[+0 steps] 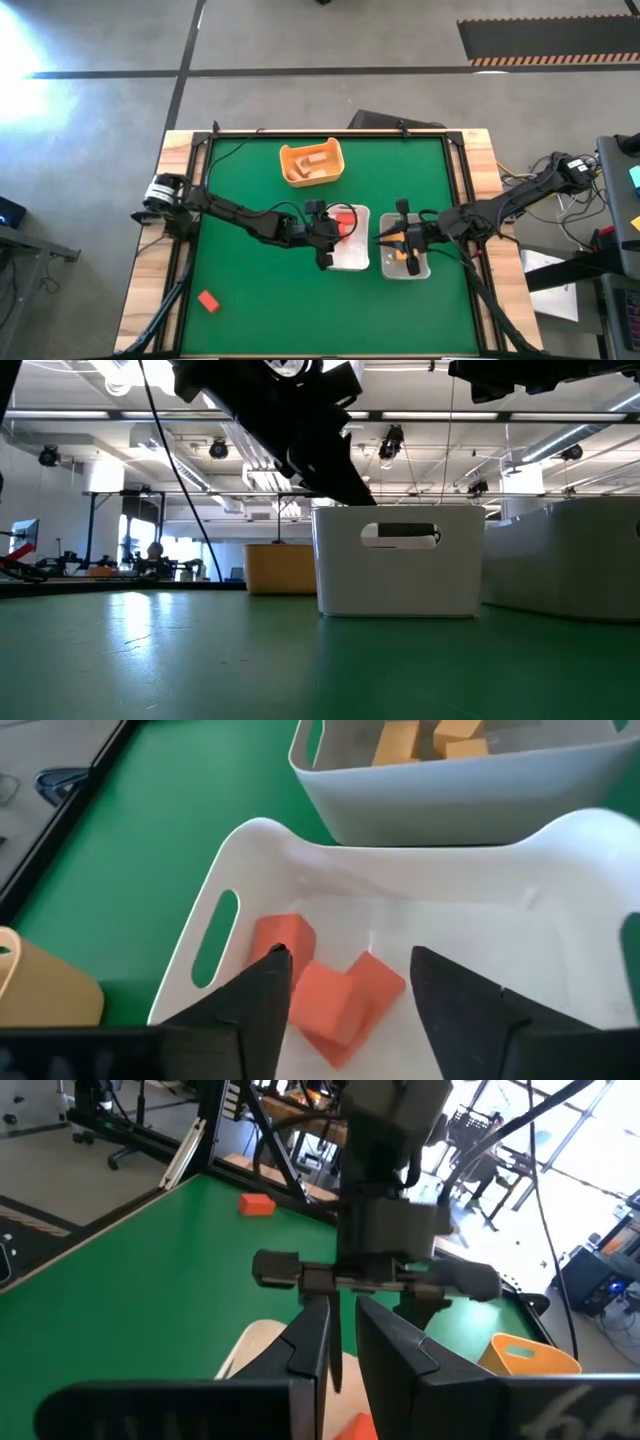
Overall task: Sort & place blocks by color
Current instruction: Put the red block into the white bin
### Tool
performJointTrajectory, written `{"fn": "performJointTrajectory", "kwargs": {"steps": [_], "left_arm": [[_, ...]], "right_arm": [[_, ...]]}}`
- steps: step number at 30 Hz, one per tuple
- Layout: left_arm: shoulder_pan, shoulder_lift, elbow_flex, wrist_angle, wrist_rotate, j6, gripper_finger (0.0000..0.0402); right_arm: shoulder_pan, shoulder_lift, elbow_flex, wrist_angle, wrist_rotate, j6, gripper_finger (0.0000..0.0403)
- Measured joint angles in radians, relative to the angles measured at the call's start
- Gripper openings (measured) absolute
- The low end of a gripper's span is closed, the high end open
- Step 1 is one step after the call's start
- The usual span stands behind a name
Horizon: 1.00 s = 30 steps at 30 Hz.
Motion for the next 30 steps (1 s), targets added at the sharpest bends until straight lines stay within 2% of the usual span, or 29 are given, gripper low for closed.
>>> {"fn": "performJointTrajectory", "kwargs": {"steps": [6, 10, 12, 16, 18, 21, 24, 30], "left_arm": [[-0.029, -0.033, 0.018, -0.041, 0.004, -0.021, 0.0202], [-0.072, -0.089, 0.054, -0.228, 0.034, -0.150, 0.0203], [-0.094, -0.123, 0.074, -0.363, 0.089, -0.297, 0.0203], [-0.138, -0.180, 0.096, -0.635, 0.334, -0.711, 0.0203], [-0.184, -0.197, 0.074, -0.743, 0.418, -0.900, 0.0203], [-0.267, -0.204, 0.038, -0.858, 0.551, -1.084, 0.0203], [-0.344, -0.212, -0.011, -0.902, 0.688, -1.288, 0.0203], [-0.475, -0.213, -0.093, -0.900, 0.707, -1.795, 0.0203]], "right_arm": [[0.000, 0.008, 0.000, -0.009, 0.000, 0.013, 0.0043], [0.000, 0.014, -0.001, -0.032, 0.000, 0.026, 0.0043], [0.000, 0.016, -0.002, -0.033, 0.000, 0.027, 0.0043], [0.000, 0.016, -0.002, -0.034, 0.000, 0.023, 0.0043], [0.000, 0.016, -0.002, -0.034, 0.001, 0.018, 0.0043], [0.000, 0.017, -0.002, -0.036, 0.000, 0.013, 0.0043], [0.000, 0.017, -0.002, -0.046, 0.000, 0.011, 0.0043], [0.000, 0.017, -0.002, -0.067, 0.000, 0.019, 0.0043]]}}
